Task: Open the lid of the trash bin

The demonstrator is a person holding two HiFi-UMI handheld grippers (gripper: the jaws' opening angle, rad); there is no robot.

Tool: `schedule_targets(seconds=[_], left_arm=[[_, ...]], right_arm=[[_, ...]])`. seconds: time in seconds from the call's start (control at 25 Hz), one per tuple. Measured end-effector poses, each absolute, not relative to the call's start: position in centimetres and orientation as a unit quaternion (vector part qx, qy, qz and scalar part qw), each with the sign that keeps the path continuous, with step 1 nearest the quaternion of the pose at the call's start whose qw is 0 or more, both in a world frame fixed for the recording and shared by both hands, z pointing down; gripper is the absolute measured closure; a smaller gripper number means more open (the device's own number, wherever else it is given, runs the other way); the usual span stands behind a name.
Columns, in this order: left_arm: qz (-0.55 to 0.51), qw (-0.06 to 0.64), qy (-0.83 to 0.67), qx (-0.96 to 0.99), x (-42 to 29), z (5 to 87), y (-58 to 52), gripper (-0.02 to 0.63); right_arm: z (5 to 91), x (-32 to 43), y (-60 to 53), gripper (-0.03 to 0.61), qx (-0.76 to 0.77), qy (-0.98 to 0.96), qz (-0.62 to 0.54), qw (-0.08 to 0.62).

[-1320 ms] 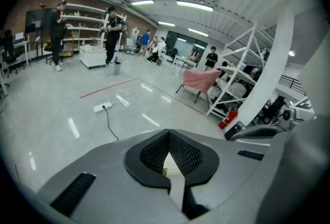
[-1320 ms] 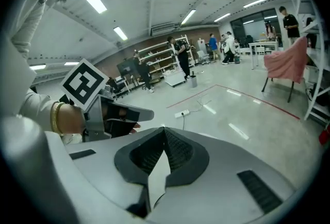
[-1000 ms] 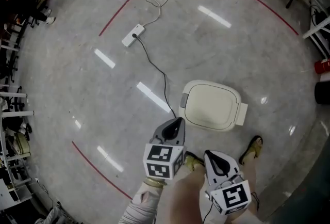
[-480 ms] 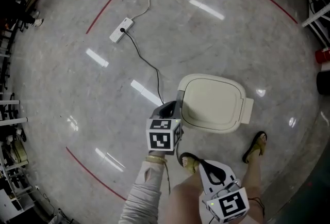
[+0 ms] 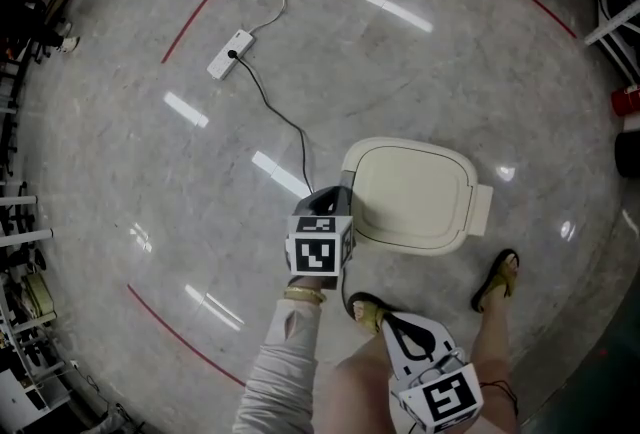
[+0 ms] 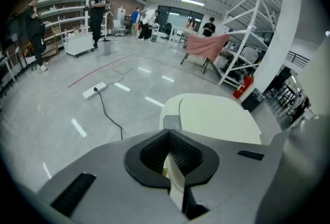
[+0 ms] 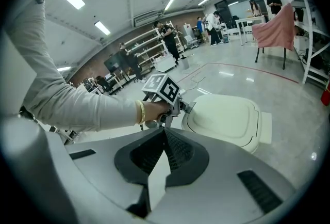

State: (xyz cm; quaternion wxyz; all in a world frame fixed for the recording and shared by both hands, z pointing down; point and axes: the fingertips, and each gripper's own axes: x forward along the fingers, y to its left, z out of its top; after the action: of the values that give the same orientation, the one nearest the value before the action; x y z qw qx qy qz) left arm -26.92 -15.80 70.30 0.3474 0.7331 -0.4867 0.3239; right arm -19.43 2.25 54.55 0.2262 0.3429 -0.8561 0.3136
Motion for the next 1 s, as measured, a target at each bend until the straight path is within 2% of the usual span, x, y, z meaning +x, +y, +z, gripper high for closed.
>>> schedule_targets(seconds=[0.24, 1.0], left_arm=[[0.328, 0.324, -0.494, 0.738, -26.8, 70.6, -15.7, 0.609], [0.330, 0.352, -0.515, 0.709, -27.0, 70.8, -15.9, 0.609]], right_arm=[[54.3, -19.0, 2.2, 0.578, 0.339, -0.857, 0.319, 0.221], [53.5, -17.2, 2.1, 0.578, 0.327, -0.857, 0.328, 0.225]])
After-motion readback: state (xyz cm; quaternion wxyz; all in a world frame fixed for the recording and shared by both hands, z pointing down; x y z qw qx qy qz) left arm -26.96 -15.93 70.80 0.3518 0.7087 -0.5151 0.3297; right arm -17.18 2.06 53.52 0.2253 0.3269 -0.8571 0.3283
